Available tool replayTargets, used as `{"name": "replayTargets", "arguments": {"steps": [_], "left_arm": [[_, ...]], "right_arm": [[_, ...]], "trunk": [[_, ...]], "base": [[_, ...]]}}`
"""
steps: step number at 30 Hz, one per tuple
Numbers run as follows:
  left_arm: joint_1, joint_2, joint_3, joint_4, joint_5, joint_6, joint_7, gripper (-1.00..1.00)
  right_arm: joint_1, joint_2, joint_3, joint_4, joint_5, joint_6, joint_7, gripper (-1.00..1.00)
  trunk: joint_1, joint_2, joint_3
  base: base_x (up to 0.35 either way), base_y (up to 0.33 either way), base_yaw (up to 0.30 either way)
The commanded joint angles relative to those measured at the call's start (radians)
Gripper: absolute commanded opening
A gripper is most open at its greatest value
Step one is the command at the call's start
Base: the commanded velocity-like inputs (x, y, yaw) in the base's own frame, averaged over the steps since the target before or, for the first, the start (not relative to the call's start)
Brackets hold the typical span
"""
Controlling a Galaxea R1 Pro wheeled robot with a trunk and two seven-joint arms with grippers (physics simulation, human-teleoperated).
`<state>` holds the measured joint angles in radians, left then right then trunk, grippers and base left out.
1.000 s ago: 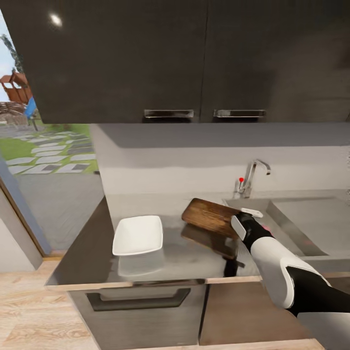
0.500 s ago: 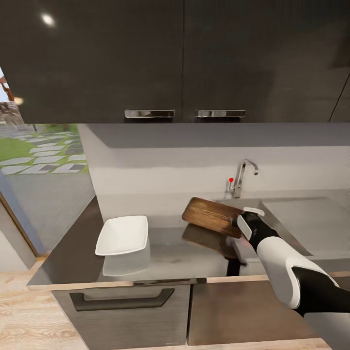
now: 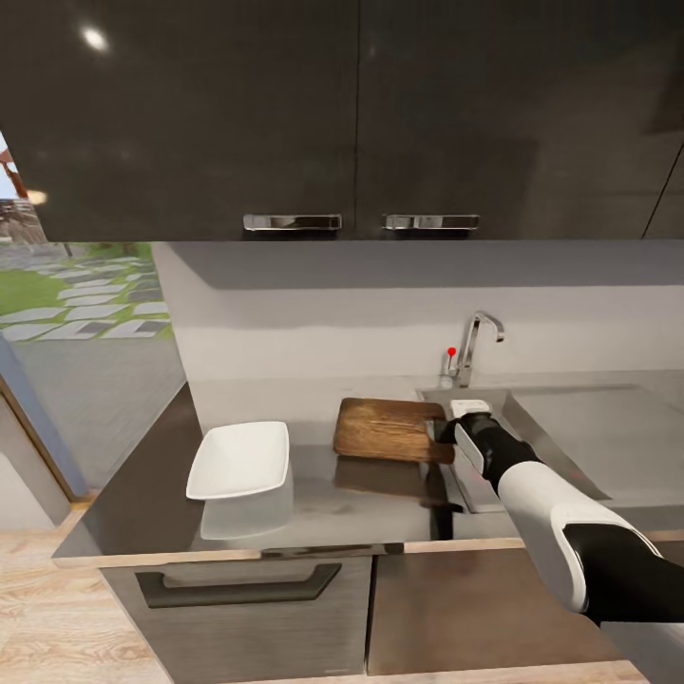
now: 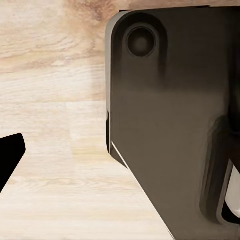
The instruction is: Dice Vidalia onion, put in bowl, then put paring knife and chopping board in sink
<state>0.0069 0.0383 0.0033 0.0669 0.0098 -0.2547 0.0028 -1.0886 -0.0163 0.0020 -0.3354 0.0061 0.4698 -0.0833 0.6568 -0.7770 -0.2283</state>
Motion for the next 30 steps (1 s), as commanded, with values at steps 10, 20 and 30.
{"name": "replayTargets", "arguments": {"steps": [10,20,30], "left_arm": [[-0.001,0.001,0.000,0.004,0.002,-0.006,0.000,1.00],[-0.001,0.000,0.000,0.004,0.002,-0.006,0.000,1.00],[-0.001,0.000,0.000,0.005,0.002,-0.005,-0.001,1.00]], "right_arm": [[-0.001,0.004,0.003,-0.002,0.026,0.014,0.072,-1.00],[-0.001,0.009,0.109,-0.002,0.041,0.015,0.103,-1.00],[-0.001,0.004,0.126,-0.001,0.041,0.016,0.178,-1.00]], "trunk": [[0.000,-0.001,-0.001],[0.000,-0.001,-0.001],[0.000,-0.001,-0.001]], "base": [[0.000,0.000,0.000],[0.000,0.000,0.000],[0.000,0.000,0.000]]}}
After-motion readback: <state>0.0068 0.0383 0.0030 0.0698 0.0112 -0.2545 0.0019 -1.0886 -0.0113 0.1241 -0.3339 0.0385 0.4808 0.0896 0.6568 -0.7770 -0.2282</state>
